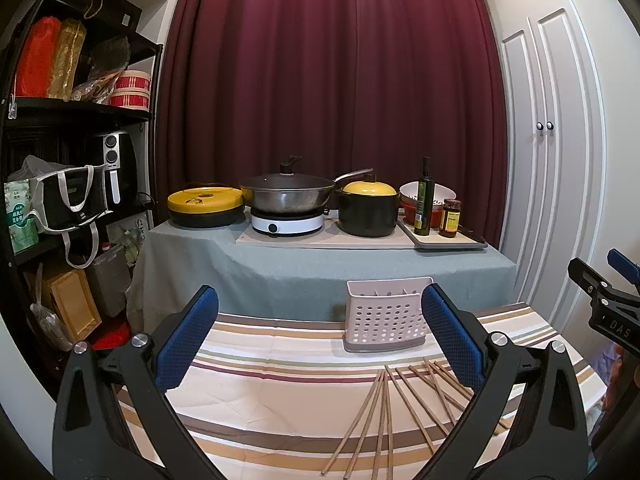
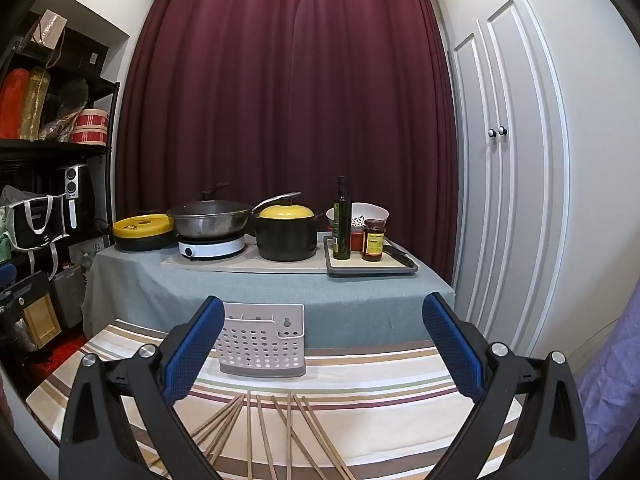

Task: Organize utensils

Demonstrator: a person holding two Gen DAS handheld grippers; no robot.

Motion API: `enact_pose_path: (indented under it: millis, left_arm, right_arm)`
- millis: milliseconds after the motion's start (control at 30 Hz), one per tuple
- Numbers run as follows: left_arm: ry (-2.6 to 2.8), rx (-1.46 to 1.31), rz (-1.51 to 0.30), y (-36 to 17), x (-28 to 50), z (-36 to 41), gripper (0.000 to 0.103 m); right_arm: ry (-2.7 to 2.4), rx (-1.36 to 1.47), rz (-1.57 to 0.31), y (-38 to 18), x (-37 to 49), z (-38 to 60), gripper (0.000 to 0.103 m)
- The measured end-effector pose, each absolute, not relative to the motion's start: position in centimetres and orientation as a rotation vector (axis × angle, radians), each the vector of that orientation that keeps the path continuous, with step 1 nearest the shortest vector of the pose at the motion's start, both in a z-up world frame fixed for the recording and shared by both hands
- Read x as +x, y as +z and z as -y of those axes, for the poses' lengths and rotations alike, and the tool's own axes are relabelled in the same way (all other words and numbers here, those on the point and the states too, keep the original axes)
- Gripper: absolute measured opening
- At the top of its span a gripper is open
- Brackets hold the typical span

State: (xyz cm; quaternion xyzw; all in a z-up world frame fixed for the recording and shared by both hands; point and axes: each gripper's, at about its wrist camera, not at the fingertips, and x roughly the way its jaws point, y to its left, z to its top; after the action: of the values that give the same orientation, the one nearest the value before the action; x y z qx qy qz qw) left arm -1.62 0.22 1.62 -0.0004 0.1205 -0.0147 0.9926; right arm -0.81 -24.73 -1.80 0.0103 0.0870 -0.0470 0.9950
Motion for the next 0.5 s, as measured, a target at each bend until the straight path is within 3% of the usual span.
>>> enact_pose_path:
  millis: [500]
  left_arm:
    - [-0.031,-0.002,-0.238,1.88,-1.69,-0.1,0.099]
  right_arm:
    - [-0.094,0.017,-0.17,-1.89,-0.79,24.48,0.097]
